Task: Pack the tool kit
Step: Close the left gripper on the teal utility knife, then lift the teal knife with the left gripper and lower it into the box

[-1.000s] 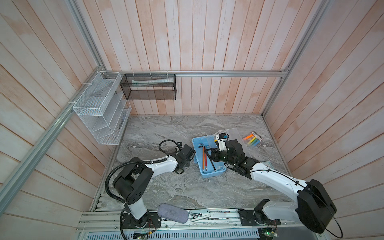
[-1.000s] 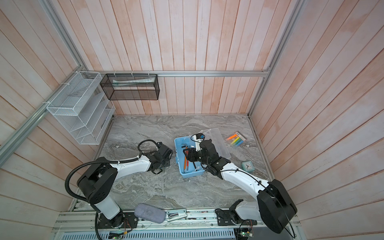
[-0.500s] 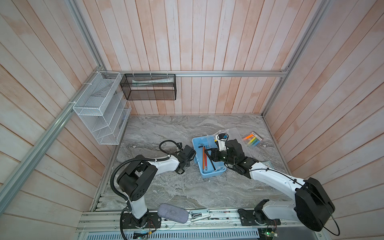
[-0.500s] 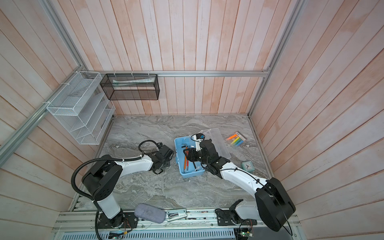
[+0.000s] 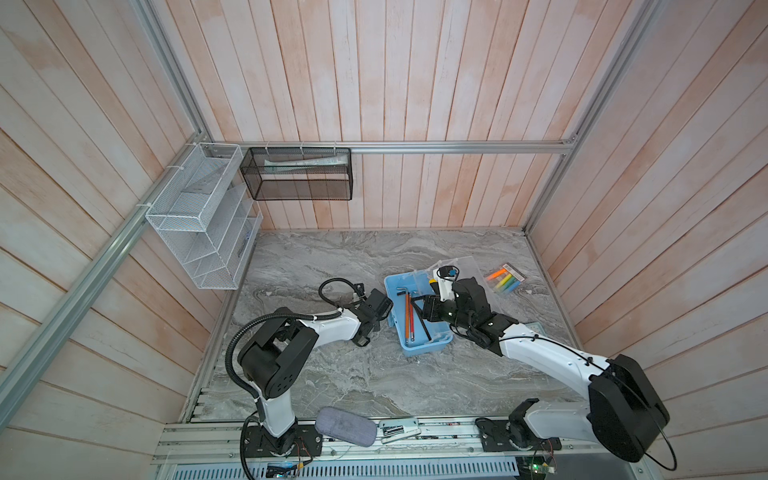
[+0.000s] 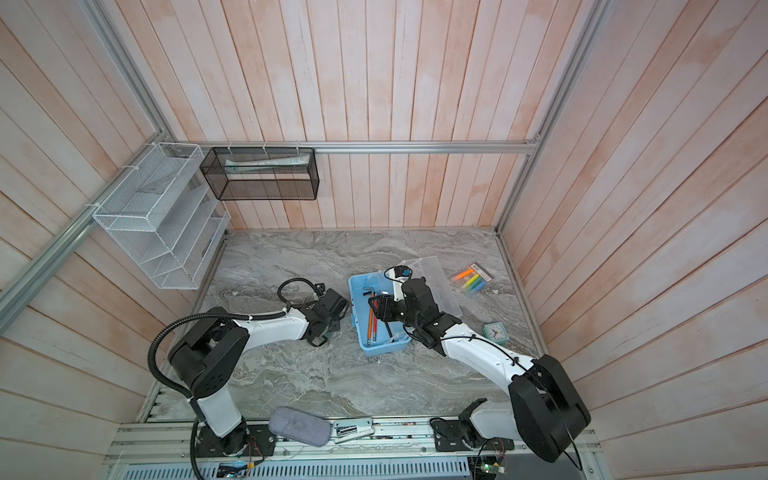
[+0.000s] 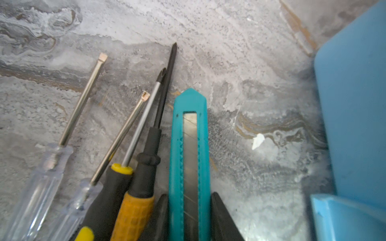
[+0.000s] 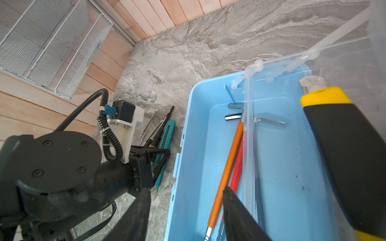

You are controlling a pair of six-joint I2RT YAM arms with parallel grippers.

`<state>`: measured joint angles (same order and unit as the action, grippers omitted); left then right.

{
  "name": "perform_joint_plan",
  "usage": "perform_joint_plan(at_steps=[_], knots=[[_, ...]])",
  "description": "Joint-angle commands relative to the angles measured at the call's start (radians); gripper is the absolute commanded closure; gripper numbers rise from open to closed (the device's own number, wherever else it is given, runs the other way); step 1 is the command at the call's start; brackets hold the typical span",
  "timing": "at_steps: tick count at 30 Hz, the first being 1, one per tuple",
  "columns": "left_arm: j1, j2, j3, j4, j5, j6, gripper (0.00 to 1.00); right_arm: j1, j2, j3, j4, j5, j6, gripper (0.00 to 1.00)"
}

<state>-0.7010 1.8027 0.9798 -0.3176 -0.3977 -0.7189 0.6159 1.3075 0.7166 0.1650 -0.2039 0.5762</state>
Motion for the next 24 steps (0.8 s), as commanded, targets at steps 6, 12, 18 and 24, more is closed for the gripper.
perform_joint_plan(at_steps=[6,12,18,24], knots=[[0.011,-0.021,-0.003,-0.033,0.025,-0.008,0.79,-0.015,0.016,0.003,0.024,-0.037,0.016,0.45],[0.011,-0.112,0.004,-0.062,0.029,-0.005,0.81,-0.022,0.002,0.009,0.018,-0.028,0.017,0.46],[0.01,-0.26,-0.015,-0.049,0.095,-0.055,0.82,-0.046,-0.064,0.003,0.019,-0.016,0.033,0.46],[-0.028,-0.37,-0.032,0.126,0.244,-0.142,0.82,-0.117,-0.193,-0.01,0.005,-0.014,0.051,0.46]])
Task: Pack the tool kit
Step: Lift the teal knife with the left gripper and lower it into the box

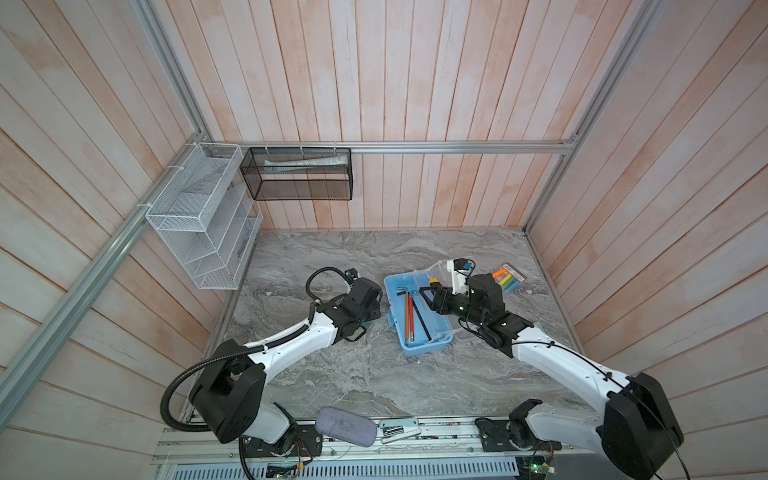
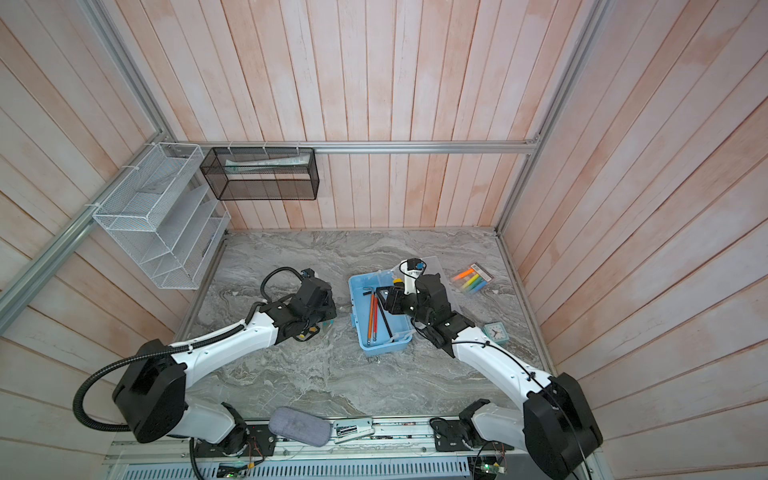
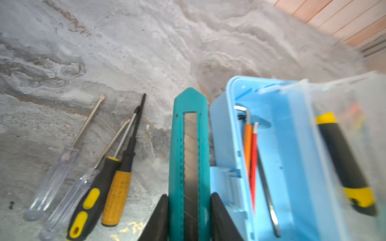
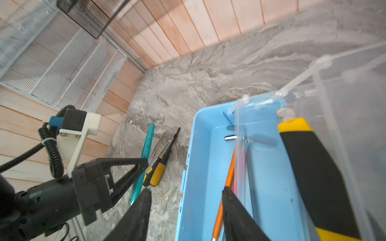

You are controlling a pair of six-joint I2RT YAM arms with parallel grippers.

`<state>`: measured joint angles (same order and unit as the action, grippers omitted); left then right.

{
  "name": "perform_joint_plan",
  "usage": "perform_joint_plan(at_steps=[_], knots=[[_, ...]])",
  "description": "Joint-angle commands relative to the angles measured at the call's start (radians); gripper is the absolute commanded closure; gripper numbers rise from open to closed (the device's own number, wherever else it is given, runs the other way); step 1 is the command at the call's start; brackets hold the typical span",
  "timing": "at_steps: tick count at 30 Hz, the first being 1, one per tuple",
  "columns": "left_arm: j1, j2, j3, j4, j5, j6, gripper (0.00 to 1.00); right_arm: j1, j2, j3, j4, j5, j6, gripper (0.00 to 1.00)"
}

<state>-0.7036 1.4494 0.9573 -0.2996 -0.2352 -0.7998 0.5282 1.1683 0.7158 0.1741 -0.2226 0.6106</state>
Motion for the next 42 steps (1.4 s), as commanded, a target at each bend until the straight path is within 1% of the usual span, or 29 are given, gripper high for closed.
perform_joint_plan(at_steps=[1,4,7,9,12,15,18,21,29,32,35,39,42], knots=[[-0.041,-0.007,0.012,0.133,0.092,-0.067,0.82,-0.048,-0.074,-0.011,-0.01,0.005,0.018,0.46],[-0.09,0.07,0.096,0.168,0.1,-0.072,0.82,-0.094,-0.121,-0.02,-0.023,0.004,0.016,0.46],[-0.116,0.148,0.142,0.271,0.162,-0.099,0.82,-0.128,-0.146,-0.024,-0.048,-0.001,0.011,0.46],[-0.128,0.203,0.194,0.298,0.19,-0.102,0.82,-0.142,-0.165,-0.032,-0.058,-0.002,0.01,0.46],[-0.142,0.29,0.279,0.301,0.215,-0.097,0.82,-0.151,-0.194,-0.046,-0.068,0.002,0.009,0.46],[-0.144,0.363,0.336,0.317,0.243,-0.12,0.82,-0.161,-0.209,-0.058,-0.074,0.003,0.009,0.46],[-0.146,0.413,0.366,0.34,0.257,-0.147,0.82,-0.169,-0.219,-0.068,-0.076,0.003,0.008,0.46],[-0.147,0.456,0.397,0.318,0.25,-0.168,0.82,-0.175,-0.227,-0.075,-0.08,0.002,0.005,0.46],[-0.149,0.523,0.421,0.315,0.24,-0.215,0.8,-0.191,-0.233,-0.096,-0.072,-0.01,-0.002,0.46],[-0.149,0.533,0.429,0.305,0.234,-0.223,0.74,-0.195,-0.234,-0.107,-0.064,-0.016,-0.001,0.46],[-0.149,0.54,0.432,0.3,0.231,-0.227,0.71,-0.199,-0.233,-0.112,-0.063,-0.018,-0.003,0.46],[-0.149,0.539,0.428,0.298,0.226,-0.226,0.64,-0.202,-0.234,-0.113,-0.065,-0.02,-0.003,0.46],[-0.149,0.533,0.428,0.295,0.221,-0.219,0.63,-0.201,-0.236,-0.114,-0.066,-0.023,-0.003,0.46]])
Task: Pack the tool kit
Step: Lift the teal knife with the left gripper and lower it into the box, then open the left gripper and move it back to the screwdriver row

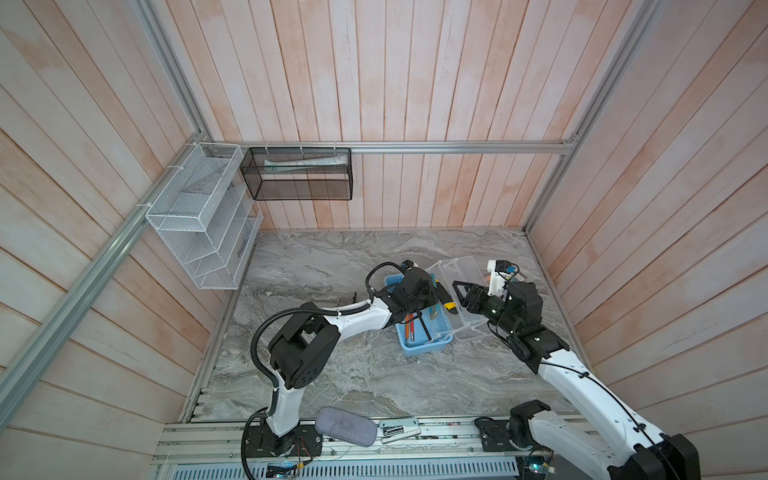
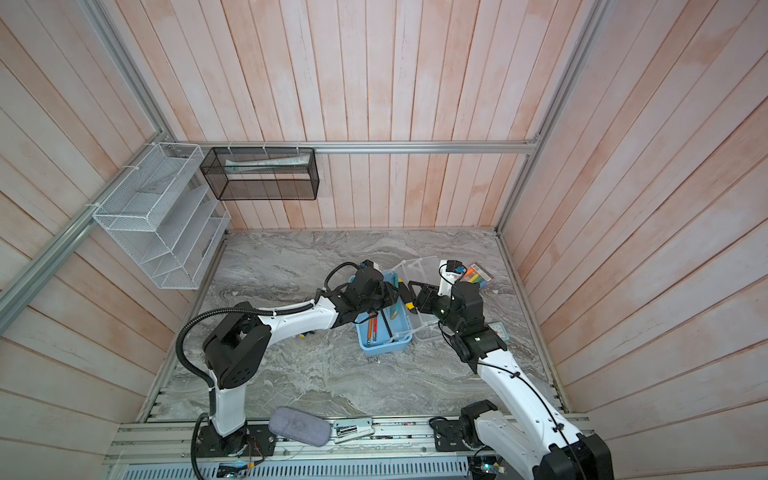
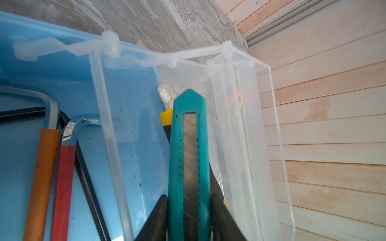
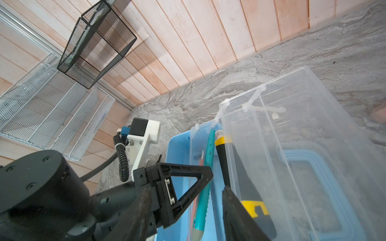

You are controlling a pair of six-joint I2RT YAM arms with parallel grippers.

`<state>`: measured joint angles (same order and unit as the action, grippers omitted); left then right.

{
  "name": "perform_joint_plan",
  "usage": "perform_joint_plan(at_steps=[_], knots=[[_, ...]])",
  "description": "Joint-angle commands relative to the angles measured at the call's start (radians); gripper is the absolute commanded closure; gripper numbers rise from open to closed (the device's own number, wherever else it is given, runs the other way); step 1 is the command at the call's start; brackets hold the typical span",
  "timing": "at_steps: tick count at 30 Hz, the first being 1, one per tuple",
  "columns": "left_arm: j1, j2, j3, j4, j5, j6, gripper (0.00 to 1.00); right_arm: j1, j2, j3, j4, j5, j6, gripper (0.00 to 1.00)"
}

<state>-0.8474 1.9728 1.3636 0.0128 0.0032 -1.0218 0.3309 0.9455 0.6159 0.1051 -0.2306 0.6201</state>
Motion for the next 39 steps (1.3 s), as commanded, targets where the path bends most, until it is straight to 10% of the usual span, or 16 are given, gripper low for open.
perform_joint_plan(at_steps=[1,13,23,39], knots=[[-0.005,0.009,0.02,-0.016,-0.018,0.005,0.63,-0.004,-0.016,-0.012,0.002,-0.014,-0.013,0.46],[-0.007,-0.07,-0.025,-0.037,-0.098,0.079,0.6,-0.004,-0.003,-0.003,-0.004,-0.036,-0.016,0.46],[0.029,-0.309,-0.072,-0.236,-0.29,0.455,0.5,0.014,0.03,0.035,-0.028,-0.056,-0.061,0.46],[0.257,-0.494,-0.324,-0.478,-0.364,0.57,0.52,0.404,0.29,0.162,-0.019,0.125,-0.079,0.47]])
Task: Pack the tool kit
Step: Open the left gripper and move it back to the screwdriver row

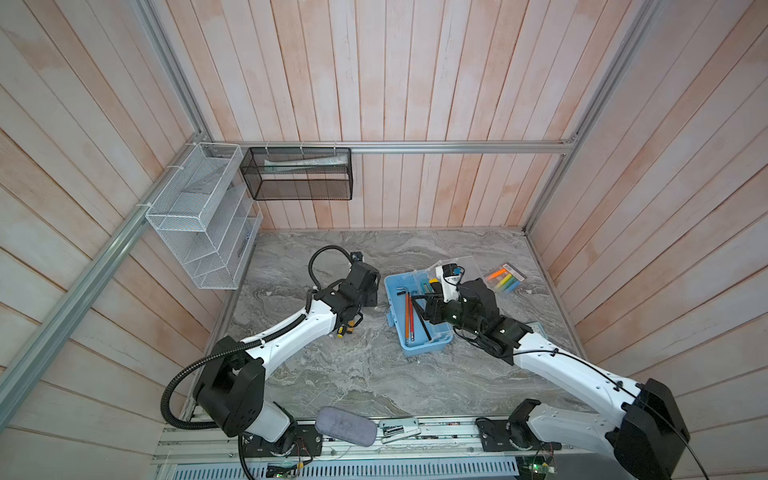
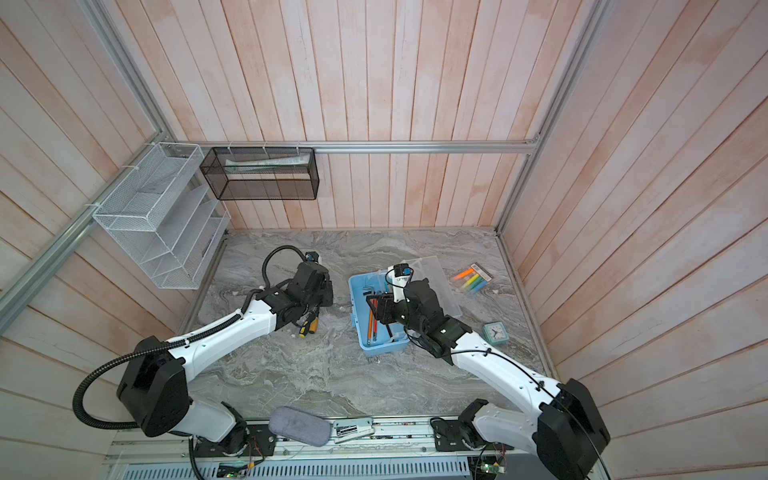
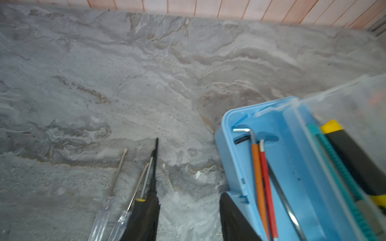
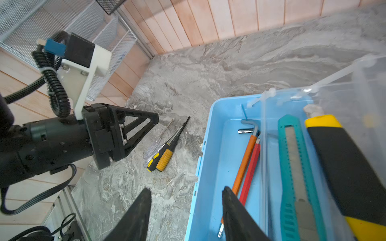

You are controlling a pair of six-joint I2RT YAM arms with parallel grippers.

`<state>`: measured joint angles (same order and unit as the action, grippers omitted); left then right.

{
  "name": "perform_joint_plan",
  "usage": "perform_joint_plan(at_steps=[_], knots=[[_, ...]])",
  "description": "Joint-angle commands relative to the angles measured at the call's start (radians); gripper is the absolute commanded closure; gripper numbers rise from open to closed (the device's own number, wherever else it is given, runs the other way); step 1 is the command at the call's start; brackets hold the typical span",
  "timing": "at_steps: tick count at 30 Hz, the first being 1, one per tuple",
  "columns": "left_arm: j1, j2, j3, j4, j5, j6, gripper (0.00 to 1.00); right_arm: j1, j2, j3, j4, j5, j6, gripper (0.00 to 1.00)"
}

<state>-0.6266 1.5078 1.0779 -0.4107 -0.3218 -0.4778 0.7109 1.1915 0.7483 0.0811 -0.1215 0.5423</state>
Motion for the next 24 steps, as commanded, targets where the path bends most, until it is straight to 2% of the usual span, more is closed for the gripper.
perform_joint_plan(at_steps=[1,6,12,16,24], knots=[[0.058,-0.032,-0.057,-0.052,-0.021,0.026,0.53,0.031,0.061,0.034,0.009,0.013,0.001,0.47],[0.156,-0.061,-0.16,0.016,0.032,0.038,0.57,0.051,0.14,0.057,0.039,-0.026,0.02,0.47],[0.231,0.002,-0.201,0.058,0.064,0.071,0.66,0.056,0.198,0.074,0.053,-0.06,0.03,0.48],[0.255,0.055,-0.208,0.086,0.084,0.082,0.69,0.056,0.21,0.078,0.054,-0.055,0.029,0.48],[0.276,0.14,-0.204,0.112,0.112,0.084,0.7,0.056,0.218,0.079,0.055,-0.046,0.029,0.48]])
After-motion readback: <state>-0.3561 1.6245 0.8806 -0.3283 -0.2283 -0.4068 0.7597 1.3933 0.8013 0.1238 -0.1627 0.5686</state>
